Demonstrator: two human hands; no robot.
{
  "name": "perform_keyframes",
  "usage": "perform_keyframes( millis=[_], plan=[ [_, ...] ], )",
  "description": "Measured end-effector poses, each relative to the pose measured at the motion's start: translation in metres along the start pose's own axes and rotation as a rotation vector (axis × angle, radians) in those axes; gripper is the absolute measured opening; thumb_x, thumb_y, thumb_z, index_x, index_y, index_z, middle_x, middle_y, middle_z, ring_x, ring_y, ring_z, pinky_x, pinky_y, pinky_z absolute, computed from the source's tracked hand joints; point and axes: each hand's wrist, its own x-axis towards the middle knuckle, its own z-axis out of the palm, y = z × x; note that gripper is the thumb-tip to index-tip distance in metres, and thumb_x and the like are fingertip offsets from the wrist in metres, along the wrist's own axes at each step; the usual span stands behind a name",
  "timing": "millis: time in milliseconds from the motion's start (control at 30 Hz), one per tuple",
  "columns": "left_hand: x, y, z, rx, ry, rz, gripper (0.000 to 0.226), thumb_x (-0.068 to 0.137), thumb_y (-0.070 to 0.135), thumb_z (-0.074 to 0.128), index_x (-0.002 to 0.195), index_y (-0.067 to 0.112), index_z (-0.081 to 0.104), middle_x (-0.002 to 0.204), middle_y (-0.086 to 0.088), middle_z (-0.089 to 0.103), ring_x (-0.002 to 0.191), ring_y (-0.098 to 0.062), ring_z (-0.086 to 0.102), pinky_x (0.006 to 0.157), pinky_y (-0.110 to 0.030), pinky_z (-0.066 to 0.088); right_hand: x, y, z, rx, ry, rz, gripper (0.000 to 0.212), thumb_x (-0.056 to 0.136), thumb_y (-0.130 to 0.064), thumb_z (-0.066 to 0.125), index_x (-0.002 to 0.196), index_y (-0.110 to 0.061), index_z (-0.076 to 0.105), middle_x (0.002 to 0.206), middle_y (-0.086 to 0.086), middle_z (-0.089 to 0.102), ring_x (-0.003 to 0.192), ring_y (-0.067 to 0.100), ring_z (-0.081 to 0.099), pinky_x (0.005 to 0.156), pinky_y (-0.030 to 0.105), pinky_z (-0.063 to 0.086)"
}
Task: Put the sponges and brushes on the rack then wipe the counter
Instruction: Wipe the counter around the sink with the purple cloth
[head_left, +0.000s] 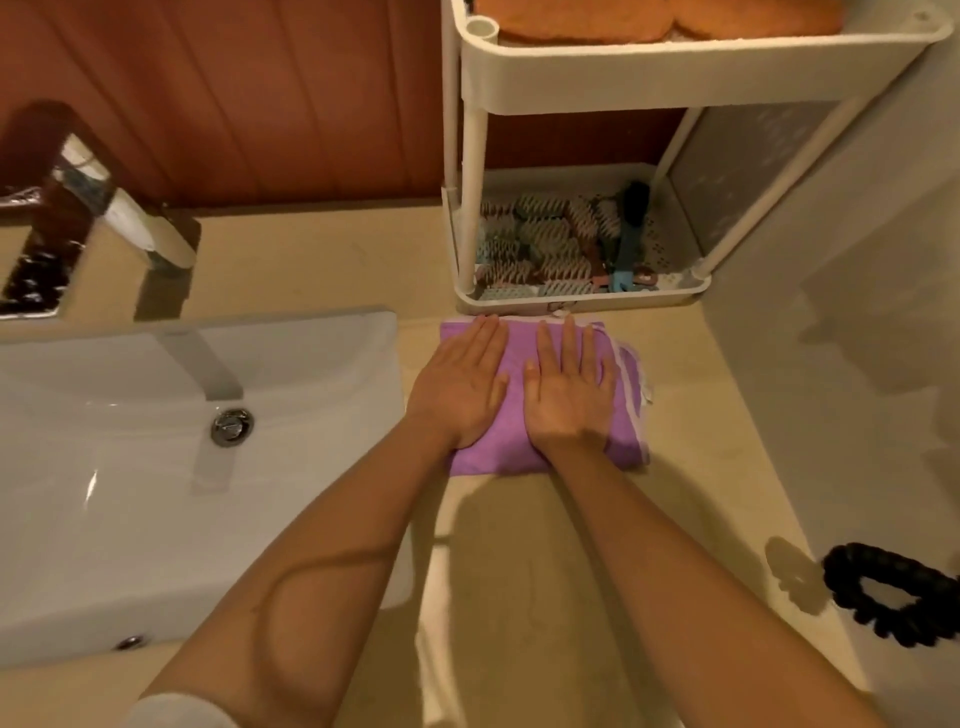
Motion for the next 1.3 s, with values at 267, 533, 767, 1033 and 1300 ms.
perform_keyframes(
  millis=[267, 533, 767, 1033, 1300],
  plan=[
    [-0.042, -0.02, 0.004, -0.008, -0.023, -0.049, 0.059, 0.1, 0.04, 0.014, 0.15, 0.013, -0.004, 0.159, -0.004, -0.008, 0.147, -0.014, -0.007, 0.116, -0.027, -0.007, -0.033, -0.029, 0.01, -0.027, 0.014, -0.03, 0.055, 0.1, -0.041, 0.013, 0.15, -0.027, -0.007, 0.159, 0.001, -0.011, 0.147, 0.021, -0.01, 0.117, 0.039, -0.009],
    [-0.095, -0.004, 0.019, -0.075, -0.043, 0.025, 0.06, 0.1, 0.038, 0.016, 0.149, 0.014, -0.007, 0.159, -0.003, -0.012, 0.146, -0.014, -0.011, 0.116, -0.028, -0.009, -0.103, -0.022, 0.019, 0.028, 0.01, 0.048, 0.053, 0.1, -0.038, 0.012, 0.15, -0.029, -0.003, 0.16, -0.001, -0.008, 0.147, 0.017, -0.008, 0.117, 0.036, -0.008],
    [-0.132, 0.004, 0.024, -0.052, -0.053, 0.129, 0.059, 0.1, 0.037, 0.017, 0.149, 0.014, -0.006, 0.159, -0.003, -0.011, 0.146, -0.013, -0.01, 0.115, -0.027, -0.009, -0.156, -0.025, 0.031, 0.07, 0.065, 0.153, 0.075, 0.08, -0.046, -0.01, 0.15, -0.029, 0.007, 0.16, 0.0, 0.0, 0.148, 0.018, -0.001, 0.115, 0.033, -0.009],
    [-0.138, 0.019, 0.024, -0.012, -0.077, 0.066, 0.06, 0.101, 0.039, 0.015, 0.149, 0.012, -0.007, 0.159, -0.005, -0.011, 0.146, -0.015, -0.01, 0.117, -0.03, -0.005, -0.156, -0.002, 0.02, 0.037, 0.018, -0.022, 0.065, 0.089, -0.046, 0.0, 0.151, -0.026, 0.007, 0.16, 0.002, -0.001, 0.148, 0.022, -0.003, 0.118, 0.039, 0.0],
    [-0.094, 0.083, 0.029, -0.021, -0.083, -0.109, 0.06, 0.101, 0.038, 0.014, 0.149, 0.01, -0.007, 0.159, -0.007, -0.01, 0.147, -0.018, -0.009, 0.118, -0.033, -0.003, -0.106, 0.066, 0.007, 0.009, -0.003, -0.176, 0.053, 0.101, -0.04, 0.02, 0.151, -0.028, 0.005, 0.16, 0.0, -0.002, 0.147, 0.02, -0.006, 0.119, 0.037, -0.003]
  ],
)
